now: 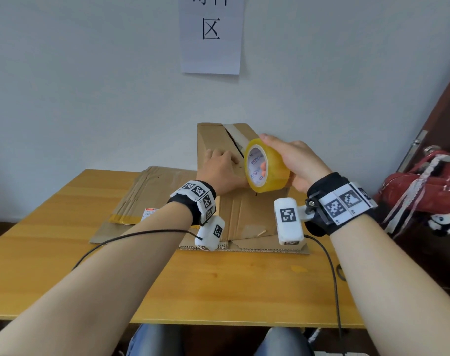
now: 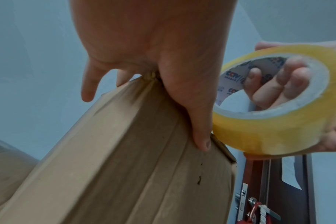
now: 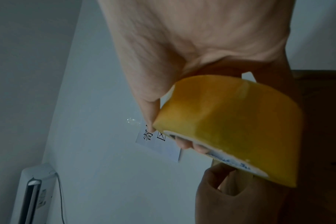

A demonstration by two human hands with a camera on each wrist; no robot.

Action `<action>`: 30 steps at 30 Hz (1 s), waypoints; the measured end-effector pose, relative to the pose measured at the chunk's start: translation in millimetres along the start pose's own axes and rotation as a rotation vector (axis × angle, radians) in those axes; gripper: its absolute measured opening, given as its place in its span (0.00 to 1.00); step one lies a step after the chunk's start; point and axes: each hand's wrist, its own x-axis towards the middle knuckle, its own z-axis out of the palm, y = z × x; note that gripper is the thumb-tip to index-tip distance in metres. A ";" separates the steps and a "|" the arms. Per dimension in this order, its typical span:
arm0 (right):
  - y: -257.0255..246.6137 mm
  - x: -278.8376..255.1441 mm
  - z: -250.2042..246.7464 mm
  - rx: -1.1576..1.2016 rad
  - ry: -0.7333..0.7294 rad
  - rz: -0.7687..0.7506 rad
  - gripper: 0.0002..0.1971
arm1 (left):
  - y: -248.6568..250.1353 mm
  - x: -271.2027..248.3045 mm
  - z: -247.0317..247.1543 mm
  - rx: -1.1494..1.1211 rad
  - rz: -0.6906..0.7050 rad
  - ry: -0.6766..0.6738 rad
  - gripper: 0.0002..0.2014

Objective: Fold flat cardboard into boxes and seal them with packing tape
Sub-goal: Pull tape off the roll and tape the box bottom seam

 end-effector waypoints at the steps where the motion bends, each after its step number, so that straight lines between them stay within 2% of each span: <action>1: -0.4 -0.3 -0.3 0.013 0.004 0.002 0.22 | 1.1 -0.7 -1.8 -0.010 0.005 -0.007 0.38; 4: -0.5 0.0 -0.4 0.036 0.019 0.012 0.25 | 3.6 -3.5 -8.4 0.013 0.034 -0.058 0.38; 8: -0.1 -1.9 4.1 0.054 0.045 0.008 0.25 | -2.1 -7.2 -15.1 -0.004 0.035 -0.034 0.36; 15: -0.6 -3.5 12.8 -0.062 0.094 -0.014 0.30 | 4.7 -13.0 -16.1 0.004 -0.008 -0.044 0.33; 22: -10.1 -7.4 11.5 -0.088 0.139 -0.043 0.30 | 7.6 -13.0 -15.2 0.065 -0.025 -0.043 0.20; 30: -5.5 -19.0 4.5 -0.065 0.105 0.069 0.34 | 6.3 -8.8 -12.2 0.073 -0.017 -0.043 0.21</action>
